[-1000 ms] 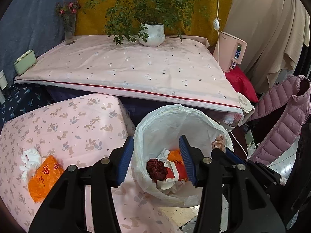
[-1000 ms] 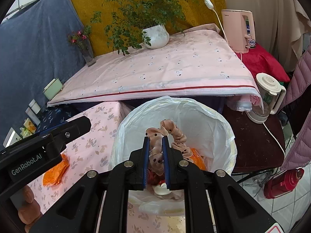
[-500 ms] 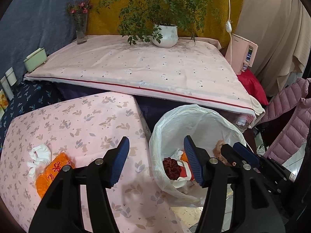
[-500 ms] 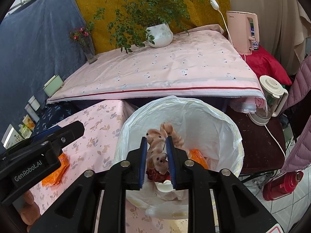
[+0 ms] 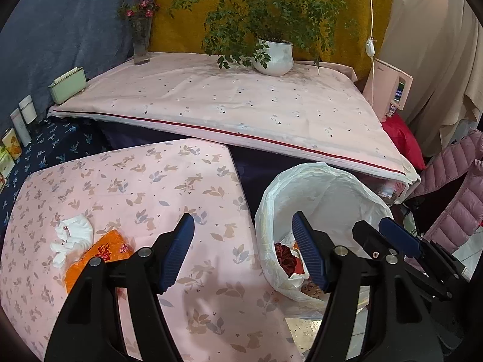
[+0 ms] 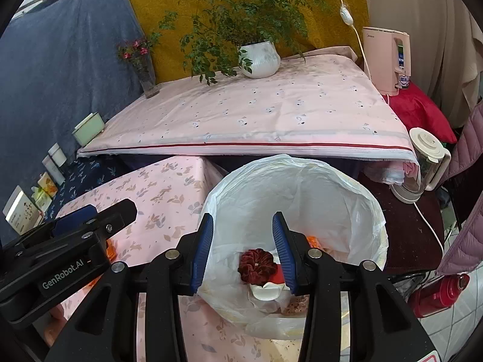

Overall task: Collect trash
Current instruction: 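Move both tools back from the bin to the orange bag and white glove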

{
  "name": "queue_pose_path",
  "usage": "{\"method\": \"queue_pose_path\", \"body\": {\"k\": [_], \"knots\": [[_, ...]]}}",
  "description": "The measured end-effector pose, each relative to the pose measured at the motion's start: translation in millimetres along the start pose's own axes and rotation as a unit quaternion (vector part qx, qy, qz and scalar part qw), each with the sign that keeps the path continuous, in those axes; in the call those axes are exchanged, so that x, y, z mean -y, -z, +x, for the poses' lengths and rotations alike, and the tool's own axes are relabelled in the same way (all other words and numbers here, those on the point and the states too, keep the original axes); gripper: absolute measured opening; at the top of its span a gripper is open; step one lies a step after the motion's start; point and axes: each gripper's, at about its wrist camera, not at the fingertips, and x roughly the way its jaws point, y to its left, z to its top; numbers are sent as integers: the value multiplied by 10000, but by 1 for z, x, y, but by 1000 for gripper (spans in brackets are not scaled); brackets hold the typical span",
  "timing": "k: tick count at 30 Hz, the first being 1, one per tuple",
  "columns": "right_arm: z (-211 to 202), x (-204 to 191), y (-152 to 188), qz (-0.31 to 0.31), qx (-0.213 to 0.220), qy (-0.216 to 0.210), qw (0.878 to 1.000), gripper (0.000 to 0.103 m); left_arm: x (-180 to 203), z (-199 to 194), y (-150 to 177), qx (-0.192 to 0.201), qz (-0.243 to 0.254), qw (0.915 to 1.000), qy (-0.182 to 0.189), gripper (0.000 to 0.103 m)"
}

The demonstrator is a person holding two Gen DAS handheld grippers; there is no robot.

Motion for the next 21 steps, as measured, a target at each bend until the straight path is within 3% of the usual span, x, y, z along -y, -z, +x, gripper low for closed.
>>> {"method": "queue_pose_path", "body": {"k": [21], "knots": [[4, -59, 14, -408, -109, -194, 9989, 51, -70, -11, 16, 17, -507, 9980, -375, 72]]}}
